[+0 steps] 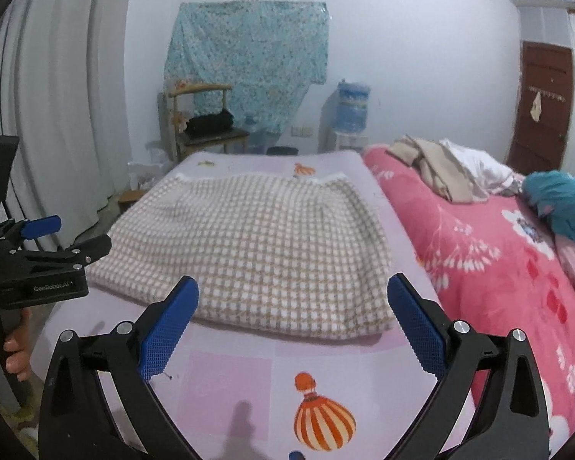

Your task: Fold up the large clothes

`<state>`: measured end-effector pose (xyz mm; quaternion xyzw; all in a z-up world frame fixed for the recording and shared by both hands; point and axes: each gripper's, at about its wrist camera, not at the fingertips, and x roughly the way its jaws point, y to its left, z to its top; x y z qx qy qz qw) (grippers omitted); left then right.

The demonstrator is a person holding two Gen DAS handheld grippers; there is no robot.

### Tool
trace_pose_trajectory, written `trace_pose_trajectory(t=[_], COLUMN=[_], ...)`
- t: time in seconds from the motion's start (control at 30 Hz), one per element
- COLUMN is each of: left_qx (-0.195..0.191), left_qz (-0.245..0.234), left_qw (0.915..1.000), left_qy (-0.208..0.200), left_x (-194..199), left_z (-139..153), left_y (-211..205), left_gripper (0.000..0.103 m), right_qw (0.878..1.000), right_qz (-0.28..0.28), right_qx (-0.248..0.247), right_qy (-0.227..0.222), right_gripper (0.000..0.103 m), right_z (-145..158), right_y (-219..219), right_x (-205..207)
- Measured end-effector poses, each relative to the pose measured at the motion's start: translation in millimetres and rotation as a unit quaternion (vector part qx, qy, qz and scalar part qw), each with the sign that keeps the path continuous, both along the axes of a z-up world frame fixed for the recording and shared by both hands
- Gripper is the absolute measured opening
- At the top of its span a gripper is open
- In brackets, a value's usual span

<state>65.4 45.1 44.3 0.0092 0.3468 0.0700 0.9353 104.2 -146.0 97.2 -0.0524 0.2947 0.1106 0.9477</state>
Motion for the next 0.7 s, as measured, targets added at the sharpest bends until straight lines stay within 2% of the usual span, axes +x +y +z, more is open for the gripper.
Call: trace_pose_trajectory(t=[0.1,0.2,0.27,0.37,0.53,0.7], left_qx=[-0.019,0.001,0.010,-0.005,-0.010,-0.008], left_qz=[-0.013,-0.014,-0.003,0.010,0.043,0.056], left_qw=[0.9995,0.9992,0.9990,0.9983,0.9942,0.9909], left_qy=[0.020,0.037,0.044,0.058,0.098,0.123], left_x=[-1,-1,-2,-1,5,8], left_z=[-4,-8,-12,-17,-31,-41], left_y=[-4,-11,-14,-12,-8,-9], left_gripper=[0.098,0.098,0.098,0.098,0.098,0.098], right_qw=[0.999,0.997,0.996,0.994,0.993,0.990], right_qz=[-0.013,-0.018,-0.020,-0.022,-0.025,-0.027], right_qx=[-0.016,-0.016,-0.009,0.004,0.003,0.003], right_qy=[0.038,0.079,0.088,0.103,0.113,0.135], right_gripper=[0.095,0.095,0.095,0.095,0.095,0.095], right_z=[-12,-25,-29,-31,-31,-37], right_y=[2,4,4,3,1,1], right_x=[5,9,9,10,12,14])
